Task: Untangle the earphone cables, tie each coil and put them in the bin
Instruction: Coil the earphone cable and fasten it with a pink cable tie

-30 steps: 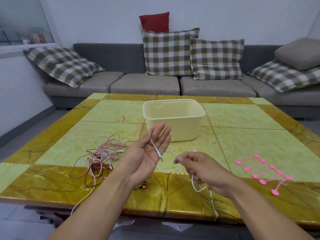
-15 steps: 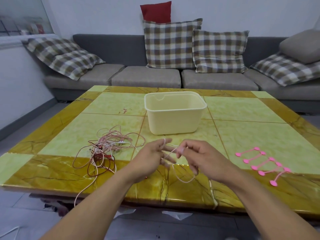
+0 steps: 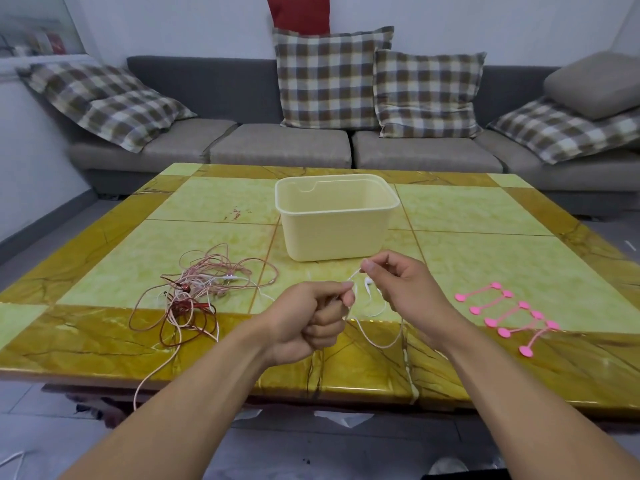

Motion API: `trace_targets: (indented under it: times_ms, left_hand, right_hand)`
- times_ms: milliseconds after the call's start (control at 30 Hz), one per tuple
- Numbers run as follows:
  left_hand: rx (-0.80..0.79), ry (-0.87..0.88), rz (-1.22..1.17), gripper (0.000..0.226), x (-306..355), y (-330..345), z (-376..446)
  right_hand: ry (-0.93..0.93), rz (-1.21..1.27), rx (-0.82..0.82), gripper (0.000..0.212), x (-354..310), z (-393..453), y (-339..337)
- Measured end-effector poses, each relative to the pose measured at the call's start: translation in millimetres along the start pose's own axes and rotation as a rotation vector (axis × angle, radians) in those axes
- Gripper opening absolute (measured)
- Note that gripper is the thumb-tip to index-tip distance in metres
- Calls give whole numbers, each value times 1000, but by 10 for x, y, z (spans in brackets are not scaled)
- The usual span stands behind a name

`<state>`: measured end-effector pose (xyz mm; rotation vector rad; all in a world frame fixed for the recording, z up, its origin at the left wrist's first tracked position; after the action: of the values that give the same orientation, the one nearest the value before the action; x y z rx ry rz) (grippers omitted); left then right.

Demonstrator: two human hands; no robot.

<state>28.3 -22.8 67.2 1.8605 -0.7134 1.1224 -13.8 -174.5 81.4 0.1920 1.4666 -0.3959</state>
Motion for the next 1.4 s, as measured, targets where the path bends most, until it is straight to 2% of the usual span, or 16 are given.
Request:
trace_targets:
  times_ms: [100, 233, 433, 600, 767, 967, 1100, 1233, 1300, 1400]
  left_hand:
    - [63, 50, -180, 32, 47, -67, 6]
    - [90, 64, -248, 36, 46, -106, 5]
    - [104, 61, -217, 40, 24, -104, 27]
    - [92, 39, -201, 42, -9, -97, -1]
    - [-7, -15, -204, 50, -14, -13, -30]
    - [-184, -70, -199, 51, 20, 42, -63]
    - [-190, 28, -336, 45, 138, -20, -104]
    - [-225, 163, -507, 35, 325, -109, -167]
    - [-213, 188, -511, 33, 358, -105, -194]
    - [-102, 253, -464, 36, 379, -57, -201]
  right_hand:
    - [78, 11, -135, 14, 16, -5, 11]
    - [38, -25, -287, 18, -29, -92, 164]
    - [-62, -73, -251, 16, -107, -115, 230]
    - [-29, -89, -283, 14, -67, -116, 247]
    - [21, -44, -256, 31, 31, -79, 279]
    - [71, -9, -290, 18, 71, -86, 335]
    - [212, 182, -364, 19, 71, -84, 213]
    - [279, 341, -279, 22, 172, -19, 23]
    - [292, 214, -268, 22, 233, -24, 36]
    - [315, -25, -365, 25, 254, -100, 222]
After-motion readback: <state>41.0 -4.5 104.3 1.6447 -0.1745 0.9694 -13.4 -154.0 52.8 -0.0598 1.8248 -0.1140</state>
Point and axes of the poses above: each hand's wrist, its own z-axis towards the middle knuckle, its own y-axis out of the palm, x = y × z, the point moved 5 cm from there along z, towards the middle knuckle, and after that the axes turned 5 degrees about z, right-handed, at the moved point
